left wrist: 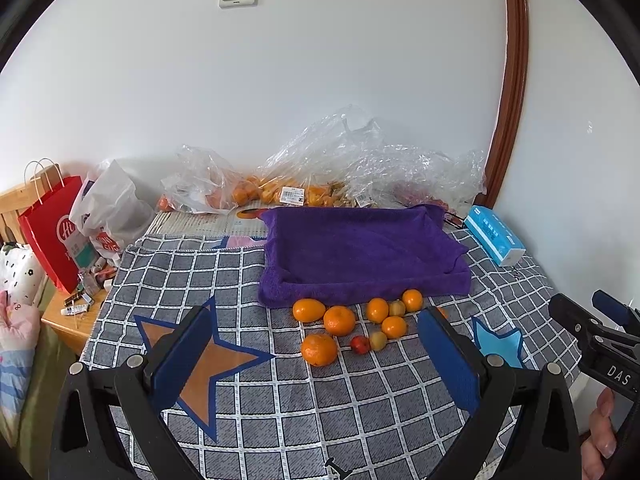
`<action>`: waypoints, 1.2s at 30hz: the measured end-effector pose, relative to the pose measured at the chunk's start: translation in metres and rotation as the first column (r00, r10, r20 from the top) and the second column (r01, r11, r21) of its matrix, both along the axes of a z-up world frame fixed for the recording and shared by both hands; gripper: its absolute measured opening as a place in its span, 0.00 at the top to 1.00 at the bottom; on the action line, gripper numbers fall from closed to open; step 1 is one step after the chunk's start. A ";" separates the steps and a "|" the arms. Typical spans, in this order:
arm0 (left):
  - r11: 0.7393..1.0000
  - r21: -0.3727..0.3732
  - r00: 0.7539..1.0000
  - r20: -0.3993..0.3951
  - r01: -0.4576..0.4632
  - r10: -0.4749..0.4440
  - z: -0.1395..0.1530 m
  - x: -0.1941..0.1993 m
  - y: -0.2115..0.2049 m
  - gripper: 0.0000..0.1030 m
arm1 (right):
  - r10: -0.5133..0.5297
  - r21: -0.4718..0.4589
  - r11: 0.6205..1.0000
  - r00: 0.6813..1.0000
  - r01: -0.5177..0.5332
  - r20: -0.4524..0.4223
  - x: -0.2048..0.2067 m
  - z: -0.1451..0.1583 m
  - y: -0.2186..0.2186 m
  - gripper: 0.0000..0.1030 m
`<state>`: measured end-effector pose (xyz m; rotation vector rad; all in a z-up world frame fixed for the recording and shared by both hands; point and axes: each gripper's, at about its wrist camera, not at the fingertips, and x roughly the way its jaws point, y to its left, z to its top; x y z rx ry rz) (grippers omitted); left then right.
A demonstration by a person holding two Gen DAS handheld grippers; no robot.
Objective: Organize fruits
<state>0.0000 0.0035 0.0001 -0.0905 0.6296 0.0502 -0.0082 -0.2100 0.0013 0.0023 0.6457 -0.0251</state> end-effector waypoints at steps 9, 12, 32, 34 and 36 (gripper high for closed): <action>1.000 0.003 1.000 0.005 0.005 -0.005 0.000 -0.001 0.001 0.00 | -0.002 0.006 1.000 1.000 0.002 0.007 -0.004 0.000 -0.001 0.00; 1.000 0.001 1.000 0.002 0.004 -0.004 0.000 -0.001 0.000 0.00 | -0.002 0.004 1.000 1.000 0.002 0.007 -0.004 0.001 -0.001 0.00; 1.000 0.000 1.000 0.007 -0.001 0.001 0.002 -0.004 0.002 0.00 | 0.009 0.004 1.000 1.000 -0.009 0.011 -0.004 0.002 0.002 0.00; 1.000 -0.002 1.000 0.011 -0.002 0.002 0.003 -0.004 0.003 0.00 | 0.009 0.007 1.000 1.000 -0.009 0.010 -0.004 0.002 0.002 0.00; 1.000 -0.001 1.000 0.010 -0.002 0.002 0.003 -0.004 0.003 0.00 | 0.008 0.006 1.000 1.000 -0.008 0.012 -0.005 0.003 0.002 0.00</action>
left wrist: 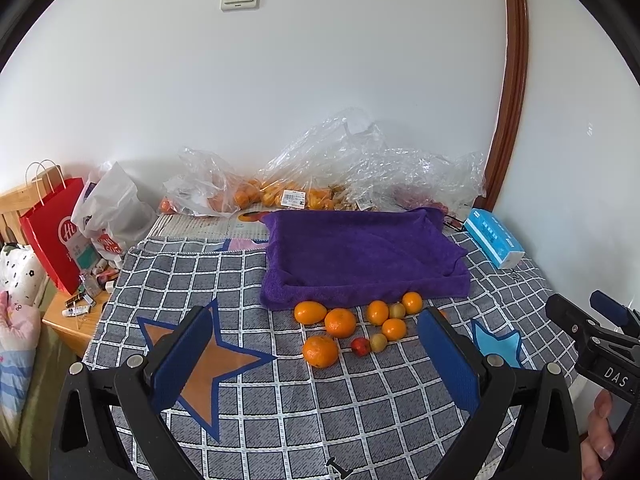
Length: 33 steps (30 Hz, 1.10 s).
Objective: Organize fruits
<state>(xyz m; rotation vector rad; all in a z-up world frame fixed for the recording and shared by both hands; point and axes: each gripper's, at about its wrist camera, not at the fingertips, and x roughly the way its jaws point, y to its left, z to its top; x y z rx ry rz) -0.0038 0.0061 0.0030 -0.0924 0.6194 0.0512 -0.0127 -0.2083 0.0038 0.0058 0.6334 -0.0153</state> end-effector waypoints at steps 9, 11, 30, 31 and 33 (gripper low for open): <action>1.000 -0.001 1.000 0.002 0.005 -0.005 0.002 -0.001 -0.001 0.00 | 0.002 -0.001 1.000 1.000 -0.002 -0.001 0.000 0.000 0.001 0.00; 1.000 0.002 1.000 0.004 0.007 -0.007 0.002 -0.002 -0.002 0.00 | 0.004 0.001 1.000 1.000 -0.004 -0.002 0.000 0.000 0.002 0.00; 0.999 0.038 1.000 -0.024 -0.017 0.018 -0.001 0.007 -0.001 0.00 | 0.003 -0.014 1.000 1.000 -0.003 -0.001 0.005 -0.001 0.004 0.00; 0.999 0.047 0.999 -0.023 -0.023 0.024 -0.001 0.008 -0.001 0.00 | -0.001 -0.016 1.000 1.000 0.001 -0.002 0.007 -0.002 0.003 0.00; 0.998 0.049 0.999 -0.019 -0.032 0.033 0.000 0.009 0.000 0.00 | 0.002 -0.021 1.000 1.000 -0.002 -0.005 0.011 -0.003 0.003 0.00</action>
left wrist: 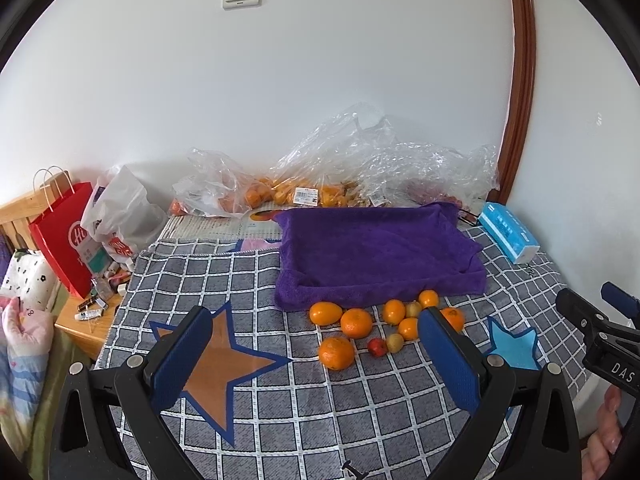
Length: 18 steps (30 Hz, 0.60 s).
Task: Organize fruits
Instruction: 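Lower the right gripper onto the large stemmed orange and close it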
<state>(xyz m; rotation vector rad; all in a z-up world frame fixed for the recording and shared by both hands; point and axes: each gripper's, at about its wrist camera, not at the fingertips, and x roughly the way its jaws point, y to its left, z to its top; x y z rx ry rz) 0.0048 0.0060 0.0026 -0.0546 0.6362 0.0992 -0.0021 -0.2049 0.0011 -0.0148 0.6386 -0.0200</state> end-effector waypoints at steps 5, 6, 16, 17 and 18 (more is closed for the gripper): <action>1.000 -0.011 1.000 0.007 0.013 -0.013 -0.001 0.010 0.005 0.00 | 0.009 0.002 1.000 1.000 -0.009 -0.016 0.013 -0.003 -0.002 0.00; 1.000 -0.015 1.000 0.003 0.011 -0.011 -0.001 0.013 0.006 0.00 | -0.001 0.008 1.000 1.000 0.002 -0.022 0.016 -0.004 -0.004 0.00; 0.999 -0.050 0.998 -0.062 -0.007 0.004 -0.034 0.048 0.020 0.01 | -0.018 0.039 0.999 1.000 0.019 -0.019 0.044 -0.023 -0.020 0.00; 0.999 -0.052 0.998 -0.059 -0.007 0.004 -0.037 0.050 0.021 0.01 | -0.019 0.023 1.000 1.000 0.020 -0.019 0.047 -0.027 -0.019 0.00; 0.999 -0.054 0.998 -0.062 -0.008 0.005 -0.042 0.053 0.022 0.01 | -0.019 0.008 1.000 1.000 0.019 -0.024 0.051 -0.031 -0.018 0.00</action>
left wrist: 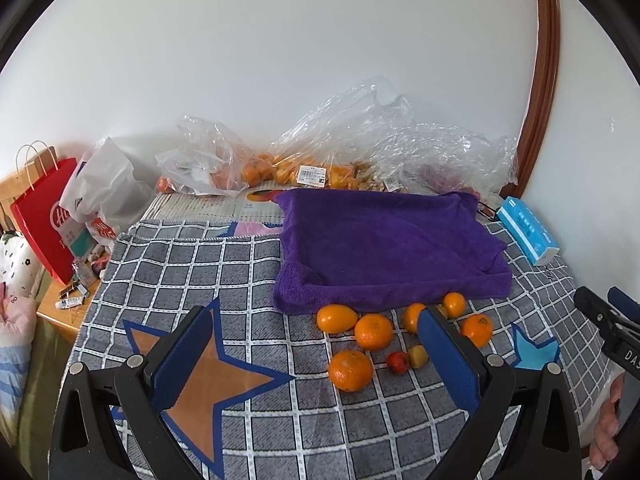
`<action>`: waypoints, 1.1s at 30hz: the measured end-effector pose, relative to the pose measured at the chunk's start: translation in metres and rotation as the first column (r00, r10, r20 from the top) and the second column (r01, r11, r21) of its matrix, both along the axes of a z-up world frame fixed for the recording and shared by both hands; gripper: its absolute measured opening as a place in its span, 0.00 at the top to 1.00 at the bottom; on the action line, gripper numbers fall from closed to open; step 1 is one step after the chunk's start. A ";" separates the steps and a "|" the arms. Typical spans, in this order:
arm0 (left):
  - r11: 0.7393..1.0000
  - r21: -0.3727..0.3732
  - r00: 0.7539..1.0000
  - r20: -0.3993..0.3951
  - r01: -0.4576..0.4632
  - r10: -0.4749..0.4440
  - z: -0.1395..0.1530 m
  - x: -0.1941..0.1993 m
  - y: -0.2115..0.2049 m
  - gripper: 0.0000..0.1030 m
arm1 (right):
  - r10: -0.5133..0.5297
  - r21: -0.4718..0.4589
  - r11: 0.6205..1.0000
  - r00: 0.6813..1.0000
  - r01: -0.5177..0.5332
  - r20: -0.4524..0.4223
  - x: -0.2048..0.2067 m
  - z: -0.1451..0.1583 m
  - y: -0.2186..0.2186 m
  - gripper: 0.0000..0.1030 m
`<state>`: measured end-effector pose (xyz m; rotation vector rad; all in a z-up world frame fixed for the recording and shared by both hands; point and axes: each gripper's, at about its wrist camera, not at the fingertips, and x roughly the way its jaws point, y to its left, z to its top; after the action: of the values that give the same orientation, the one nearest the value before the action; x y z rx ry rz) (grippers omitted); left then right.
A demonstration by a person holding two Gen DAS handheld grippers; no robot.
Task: Organize fruits
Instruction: 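Lower the right gripper onto the large stemmed orange and close it, then lower the left gripper onto a large orange and close it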
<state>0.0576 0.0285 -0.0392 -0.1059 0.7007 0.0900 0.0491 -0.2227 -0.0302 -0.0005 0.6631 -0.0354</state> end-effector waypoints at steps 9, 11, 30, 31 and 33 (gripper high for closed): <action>1.000 0.001 0.994 -0.112 -0.010 0.010 -0.044 0.025 0.022 0.03 | 0.043 0.021 0.999 0.992 -0.041 -0.120 0.038 -0.056 0.013 0.01; 1.000 -0.007 0.992 -0.125 -0.017 0.015 -0.051 0.027 0.030 0.04 | 0.052 0.022 0.999 0.990 -0.049 -0.133 0.044 -0.069 0.018 0.07; 0.980 -0.137 0.968 -0.185 0.144 -0.169 -0.087 0.037 0.023 0.04 | 0.150 0.045 0.989 0.949 -0.143 -0.276 0.080 -0.133 0.040 0.56; 0.978 -0.137 0.965 -0.191 0.156 -0.181 -0.089 0.038 0.019 0.04 | 0.150 0.042 0.989 0.950 -0.144 -0.272 0.079 -0.132 0.040 0.57; 0.979 -0.121 0.963 -0.194 0.165 -0.187 -0.092 0.038 0.013 0.04 | 0.139 0.026 0.990 0.953 -0.137 -0.268 0.075 -0.131 0.039 0.57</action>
<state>0.0954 0.0411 -0.1315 -0.1343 0.9180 -0.1082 0.1242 -0.1837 -0.1614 -0.0455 0.9345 0.1036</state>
